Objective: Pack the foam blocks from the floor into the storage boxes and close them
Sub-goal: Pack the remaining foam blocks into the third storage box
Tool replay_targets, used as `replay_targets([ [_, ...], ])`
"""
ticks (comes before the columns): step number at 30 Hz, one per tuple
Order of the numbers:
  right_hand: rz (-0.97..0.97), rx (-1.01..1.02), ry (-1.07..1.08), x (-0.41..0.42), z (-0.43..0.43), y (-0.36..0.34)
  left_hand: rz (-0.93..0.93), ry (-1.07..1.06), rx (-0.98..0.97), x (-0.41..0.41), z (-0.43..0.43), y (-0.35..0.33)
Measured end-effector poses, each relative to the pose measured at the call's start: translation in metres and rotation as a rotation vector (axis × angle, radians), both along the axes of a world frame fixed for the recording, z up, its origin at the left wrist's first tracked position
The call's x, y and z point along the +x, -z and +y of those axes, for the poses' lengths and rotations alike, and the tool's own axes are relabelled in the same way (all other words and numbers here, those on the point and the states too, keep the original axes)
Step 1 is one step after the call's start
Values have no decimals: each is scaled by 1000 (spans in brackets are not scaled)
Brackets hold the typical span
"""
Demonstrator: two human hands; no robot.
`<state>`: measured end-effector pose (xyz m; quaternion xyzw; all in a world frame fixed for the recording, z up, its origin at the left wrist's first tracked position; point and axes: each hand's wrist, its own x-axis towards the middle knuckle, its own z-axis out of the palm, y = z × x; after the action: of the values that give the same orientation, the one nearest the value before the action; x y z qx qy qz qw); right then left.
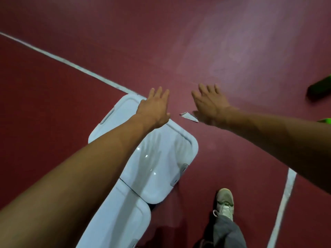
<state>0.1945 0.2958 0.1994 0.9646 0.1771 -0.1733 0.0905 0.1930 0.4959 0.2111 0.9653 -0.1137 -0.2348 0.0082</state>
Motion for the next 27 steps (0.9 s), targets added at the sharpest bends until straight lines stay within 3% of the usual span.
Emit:
replay_targets([
  [7,94,-47,137,43,-147,3,57,184,86,73,-140,-5],
  [15,25,5,284,87,-327,-13,36,311,105,151,-317,-3],
  [27,56,-48,681,58,-552,-24,42,701,-21,172,-590,0],
])
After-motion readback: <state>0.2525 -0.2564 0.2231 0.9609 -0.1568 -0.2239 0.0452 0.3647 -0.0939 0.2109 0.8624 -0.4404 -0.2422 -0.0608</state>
